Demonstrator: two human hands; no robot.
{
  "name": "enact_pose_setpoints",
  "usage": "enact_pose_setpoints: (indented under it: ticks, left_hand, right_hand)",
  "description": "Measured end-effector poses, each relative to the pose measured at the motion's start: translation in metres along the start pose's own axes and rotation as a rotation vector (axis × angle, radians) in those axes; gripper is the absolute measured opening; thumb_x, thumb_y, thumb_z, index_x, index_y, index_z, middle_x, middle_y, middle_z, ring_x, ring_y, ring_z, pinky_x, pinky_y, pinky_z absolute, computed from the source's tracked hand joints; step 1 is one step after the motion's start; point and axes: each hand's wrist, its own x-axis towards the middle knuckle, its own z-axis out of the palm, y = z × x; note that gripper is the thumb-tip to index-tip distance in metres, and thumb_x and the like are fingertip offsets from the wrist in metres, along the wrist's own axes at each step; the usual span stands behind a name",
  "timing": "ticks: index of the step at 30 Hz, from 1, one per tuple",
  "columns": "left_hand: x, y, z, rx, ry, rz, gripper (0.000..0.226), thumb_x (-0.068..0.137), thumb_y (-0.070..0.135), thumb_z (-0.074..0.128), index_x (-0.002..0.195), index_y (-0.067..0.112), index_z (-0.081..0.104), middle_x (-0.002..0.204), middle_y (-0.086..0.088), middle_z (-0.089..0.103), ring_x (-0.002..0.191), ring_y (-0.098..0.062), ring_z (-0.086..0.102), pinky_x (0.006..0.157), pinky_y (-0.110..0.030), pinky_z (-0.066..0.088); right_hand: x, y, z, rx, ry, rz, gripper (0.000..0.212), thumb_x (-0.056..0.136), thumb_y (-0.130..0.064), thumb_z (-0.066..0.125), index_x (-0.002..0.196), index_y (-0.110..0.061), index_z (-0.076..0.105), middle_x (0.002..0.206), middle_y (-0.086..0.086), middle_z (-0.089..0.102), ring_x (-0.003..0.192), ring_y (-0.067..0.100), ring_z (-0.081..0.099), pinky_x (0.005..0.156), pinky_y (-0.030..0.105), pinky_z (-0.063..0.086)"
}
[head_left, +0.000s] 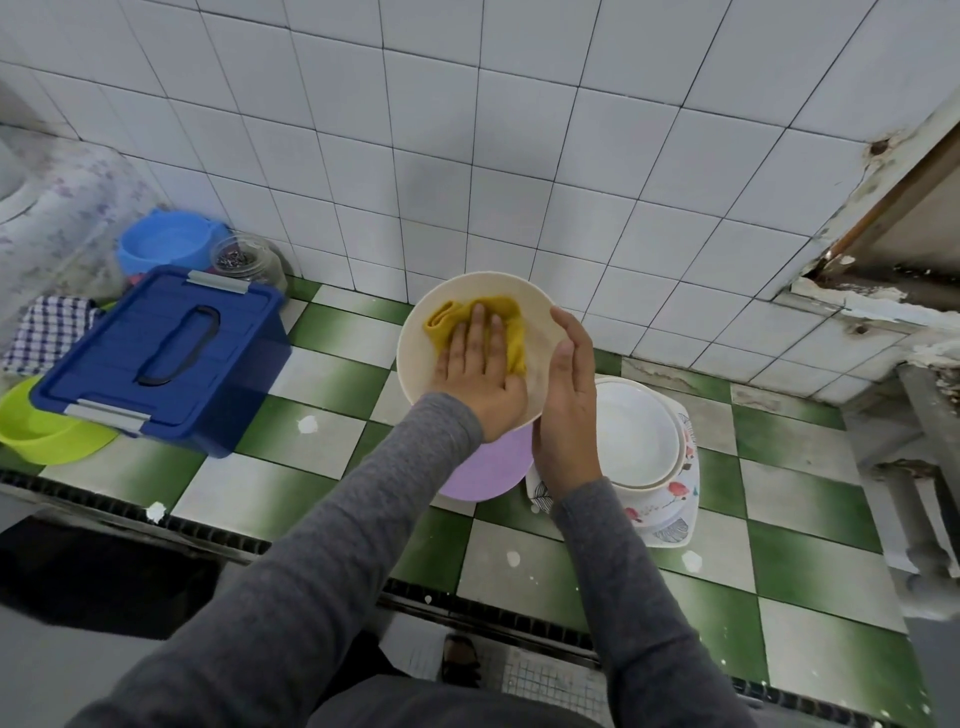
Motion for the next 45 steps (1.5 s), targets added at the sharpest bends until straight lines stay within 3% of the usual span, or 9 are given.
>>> enact_pose_setpoints:
  ticks: [10,14,18,24,29,33,36,39,45]
  left_hand:
    - [-0.003,0.008,-0.009,-0.333,0.042,0.144,0.092,0.091,0.058,0.020,0.145,0.009,-0.036,0.155,-0.008,-0.041,0.144,-0.025,-0.035,0.119,-0.043,-0.018]
    - [-0.002,0.002,-0.009,-0.402,-0.013,0.288,0.076,0.106,0.030,0.031,0.149,0.016,-0.030,0.158,-0.002,-0.036,0.148,-0.018,-0.027,0.123,-0.044,-0.008]
    - [0.001,-0.011,-0.002,-0.293,-0.070,0.373,0.066,0.107,0.028,0.024,0.154,0.019,-0.021,0.161,0.000,-0.030,0.148,-0.010,-0.024,0.125,-0.040,-0.007]
    - [0.005,-0.014,0.020,-0.174,0.134,0.258,0.073,0.108,0.034,0.027,0.152,0.011,-0.027,0.156,-0.008,-0.039,0.141,-0.020,-0.040,0.123,-0.047,-0.011]
    - [-0.008,-0.015,0.002,-0.653,-0.033,0.360,0.067,0.098,0.046,0.020,0.155,0.032,-0.014,0.165,0.008,-0.019,0.152,-0.009,-0.013,0.125,-0.043,0.001]
    - [-0.018,-0.017,-0.005,-0.784,-0.205,0.259,0.068,0.094,0.068,0.018,0.156,0.041,0.022,0.157,0.005,0.035,0.143,-0.019,0.034,0.121,-0.042,0.023]
    - [-0.024,-0.016,-0.015,-0.640,-0.219,0.144,0.053,0.102,0.060,0.018,0.137,0.036,0.051,0.130,0.001,0.056,0.116,-0.017,0.051,0.110,-0.037,0.032]
    - [-0.027,-0.016,-0.026,-0.271,-0.200,0.220,0.053,0.104,0.057,0.015,0.140,0.040,0.049,0.132,-0.005,0.059,0.102,-0.018,0.051,0.097,-0.035,0.036]
    - [-0.022,-0.025,-0.026,0.362,-0.145,0.245,0.052,0.108,0.032,0.009,0.158,0.025,0.021,0.166,0.004,0.017,0.148,-0.019,0.027,0.116,-0.043,0.031]
  right_hand:
    - [-0.001,0.001,-0.001,0.055,-0.095,-0.004,0.044,0.101,-0.054,0.038,0.139,-0.038,0.052,0.146,-0.005,0.053,0.137,0.021,0.049,0.109,0.055,0.045]
    - [0.002,-0.001,-0.003,0.032,-0.126,0.007,0.045,0.100,-0.059,0.036,0.140,-0.043,0.052,0.149,-0.006,0.050,0.140,0.021,0.046,0.111,0.055,0.042]
    - [0.001,-0.001,-0.004,0.031,-0.141,0.031,0.044,0.101,-0.059,0.034,0.139,-0.045,0.052,0.150,-0.008,0.049,0.141,0.018,0.044,0.114,0.053,0.040]
    - [-0.004,-0.010,0.003,0.016,-0.184,0.010,0.040,0.100,-0.051,0.033,0.134,-0.045,0.053,0.147,-0.009,0.052,0.137,0.009,0.047,0.116,0.045,0.039]
    - [-0.001,-0.009,0.001,0.011,-0.187,0.036,0.043,0.100,-0.057,0.034,0.137,-0.048,0.053,0.147,-0.009,0.052,0.136,0.016,0.050,0.110,0.051,0.045]
    - [0.007,-0.016,0.004,0.004,-0.153,0.045,0.039,0.098,-0.057,0.034,0.129,-0.054,0.057,0.141,-0.006,0.057,0.130,0.019,0.055,0.105,0.052,0.050]
    - [0.012,-0.018,0.002,-0.022,-0.128,0.017,0.039,0.098,-0.058,0.034,0.128,-0.053,0.058,0.137,-0.009,0.057,0.125,0.022,0.056,0.102,0.052,0.052]
    - [0.018,-0.018,0.001,-0.050,-0.096,-0.025,0.040,0.098,-0.057,0.033,0.127,-0.049,0.058,0.134,-0.016,0.057,0.123,0.020,0.056,0.100,0.052,0.053]
    - [0.023,-0.008,0.001,-0.089,-0.065,-0.091,0.032,0.105,-0.046,0.034,0.124,-0.047,0.059,0.138,-0.008,0.057,0.127,0.021,0.053,0.103,0.056,0.049]
